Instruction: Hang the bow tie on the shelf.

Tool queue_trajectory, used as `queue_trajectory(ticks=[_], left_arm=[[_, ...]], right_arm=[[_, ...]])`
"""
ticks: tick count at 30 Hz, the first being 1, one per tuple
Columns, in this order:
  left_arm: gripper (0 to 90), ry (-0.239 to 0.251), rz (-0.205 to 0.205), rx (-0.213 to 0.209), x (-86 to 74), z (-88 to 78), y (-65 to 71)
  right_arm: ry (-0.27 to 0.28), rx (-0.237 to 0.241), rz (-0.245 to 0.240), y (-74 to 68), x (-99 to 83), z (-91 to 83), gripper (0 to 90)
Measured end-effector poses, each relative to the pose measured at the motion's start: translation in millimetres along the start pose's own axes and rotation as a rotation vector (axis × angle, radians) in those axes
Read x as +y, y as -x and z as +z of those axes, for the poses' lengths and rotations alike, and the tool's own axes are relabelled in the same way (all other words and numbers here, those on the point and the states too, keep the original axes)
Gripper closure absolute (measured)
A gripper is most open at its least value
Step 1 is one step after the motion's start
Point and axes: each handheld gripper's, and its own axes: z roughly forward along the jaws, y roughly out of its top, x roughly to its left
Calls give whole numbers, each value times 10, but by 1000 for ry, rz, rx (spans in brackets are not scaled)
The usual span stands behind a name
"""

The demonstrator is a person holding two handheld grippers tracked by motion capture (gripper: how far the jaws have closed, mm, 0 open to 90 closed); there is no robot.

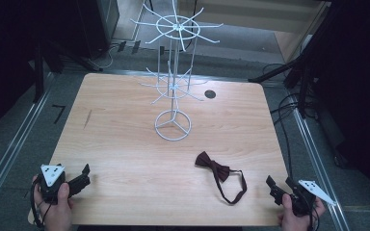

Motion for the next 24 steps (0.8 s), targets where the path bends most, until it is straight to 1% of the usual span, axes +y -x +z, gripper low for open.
queue_trajectory(ticks=[1, 3, 5, 6, 7, 8, 10, 11, 13, 14, 16, 17, 19, 20, 21, 22, 23, 24], left_arm=[[115, 0, 0, 0, 0, 0, 0], [115, 9, 5, 3, -3, -5, 9], [108, 11, 6, 0, -5, -7, 8], [101, 13, 4, -2, -5, -5, 7], [101, 12, 4, -3, -5, -5, 5], [100, 14, 3, -6, -5, -3, 2], [97, 15, 2, -5, -6, -5, 2], [97, 15, 2, -5, -6, -5, 2], [97, 10, 2, -5, -4, -3, 3], [97, 13, 0, -11, -5, -2, 0], [97, 12, 1, -17, -7, -10, -6], [97, 12, 1, -17, -7, -10, -6], [97, 9, 4, -24, -8, -11, -6], [97, 8, 7, -29, -7, -10, -6], [97, 8, 7, -29, -7, -10, -6], [97, 7, 8, -34, -7, -9, -8], [97, 7, 8, -34, -7, -9, -8], [97, 6, 6, -36, -7, -7, -7]], right_arm=[[0, 0, 0, 0, 0, 0, 178], [-2, 16, -6, -63, 34, -9, 155], [-6, 16, -12, -91, 49, -14, 141], [-5, 17, -29, -148, 87, -23, 134], [-5, 17, -29, -148, 87, -23, 134], [-10, 26, -23, -196, 123, -34, 119], [-20, 53, -20, -245, 155, -34, 75], [-20, 53, -20, -245, 155, -34, 75], [-34, 77, -22, -308, 175, -21, 39], [-50, 103, -35, -388, 184, 6, 7], [-77, 125, -49, -493, 191, 32, 0], [-77, 125, -49, -493, 191, 32, 0], [-98, 138, -79, -585, 197, 51, 0], [-122, 152, -104, -682, 198, 73, 0], [-122, 152, -104, -682, 198, 73, 0], [-136, 176, -103, -732, 193, 92, 0], [-136, 176, -103, -732, 193, 92, 0], [-147, 188, -100, -764, 188, 105, 0]])
